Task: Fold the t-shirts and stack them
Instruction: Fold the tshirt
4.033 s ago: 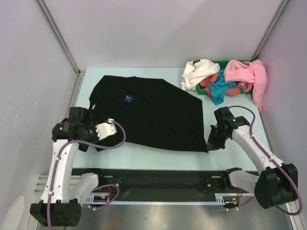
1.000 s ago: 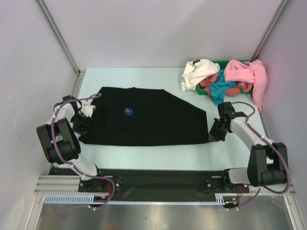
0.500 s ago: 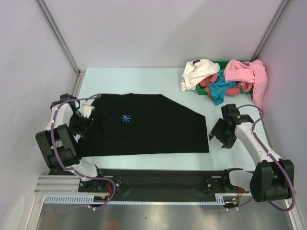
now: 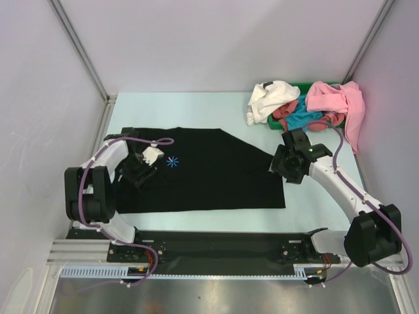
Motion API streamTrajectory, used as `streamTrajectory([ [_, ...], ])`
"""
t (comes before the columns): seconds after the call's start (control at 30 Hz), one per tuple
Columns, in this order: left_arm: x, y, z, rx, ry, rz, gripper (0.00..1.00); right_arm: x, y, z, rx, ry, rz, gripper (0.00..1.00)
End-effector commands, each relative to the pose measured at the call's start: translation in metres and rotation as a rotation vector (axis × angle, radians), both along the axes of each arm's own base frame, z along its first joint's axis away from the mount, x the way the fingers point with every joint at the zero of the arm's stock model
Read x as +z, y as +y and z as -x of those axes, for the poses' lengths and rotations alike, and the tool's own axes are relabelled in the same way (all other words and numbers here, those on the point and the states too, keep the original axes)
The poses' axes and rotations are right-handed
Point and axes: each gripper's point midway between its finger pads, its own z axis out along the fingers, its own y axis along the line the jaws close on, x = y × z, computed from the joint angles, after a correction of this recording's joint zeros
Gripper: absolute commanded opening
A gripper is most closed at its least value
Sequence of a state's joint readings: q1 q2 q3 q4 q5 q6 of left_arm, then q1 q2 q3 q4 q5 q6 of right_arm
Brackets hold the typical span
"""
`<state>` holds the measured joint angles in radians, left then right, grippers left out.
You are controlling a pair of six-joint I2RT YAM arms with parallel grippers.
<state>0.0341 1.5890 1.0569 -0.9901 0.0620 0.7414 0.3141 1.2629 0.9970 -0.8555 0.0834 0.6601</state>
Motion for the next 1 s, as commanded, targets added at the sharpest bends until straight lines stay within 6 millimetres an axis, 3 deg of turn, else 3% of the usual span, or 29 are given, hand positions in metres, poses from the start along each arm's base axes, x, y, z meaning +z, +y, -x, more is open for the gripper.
streamTrajectory([
  [0.0,-0.001,-0.015,-0.014,-0.018,-0.011,0.047,0.66,-0.006,0.015,-0.004,0.021,-0.002,-0.023,0.72],
  [0.13,-0.015,-0.027,-0.022,-0.044,-0.007,0.047,0.60,-0.015,0.020,-0.001,0.029,0.009,-0.024,0.72],
  [0.23,-0.023,-0.034,-0.024,-0.057,-0.001,0.038,0.45,-0.015,0.019,0.000,0.025,-0.002,-0.023,0.72],
  [0.27,-0.023,-0.037,-0.027,-0.063,-0.014,0.035,0.34,-0.015,0.018,0.000,0.023,-0.004,-0.021,0.72],
  [0.43,-0.021,-0.042,-0.035,-0.065,-0.041,0.030,0.10,-0.016,0.017,0.002,0.019,-0.009,-0.022,0.72],
  [0.47,-0.022,-0.043,-0.038,-0.066,-0.047,0.025,0.00,-0.016,0.018,0.001,0.018,-0.010,-0.024,0.72],
  [0.67,-0.001,-0.042,-0.061,-0.049,-0.119,0.009,0.00,-0.016,0.020,-0.001,0.023,-0.014,-0.030,0.72],
  [0.8,0.017,-0.047,-0.097,-0.042,-0.210,0.022,0.00,-0.020,0.020,-0.002,0.029,-0.004,-0.028,0.72],
  [0.97,0.013,-0.050,-0.127,-0.032,-0.239,0.020,0.00,-0.025,0.022,-0.005,0.043,0.008,-0.024,0.72],
])
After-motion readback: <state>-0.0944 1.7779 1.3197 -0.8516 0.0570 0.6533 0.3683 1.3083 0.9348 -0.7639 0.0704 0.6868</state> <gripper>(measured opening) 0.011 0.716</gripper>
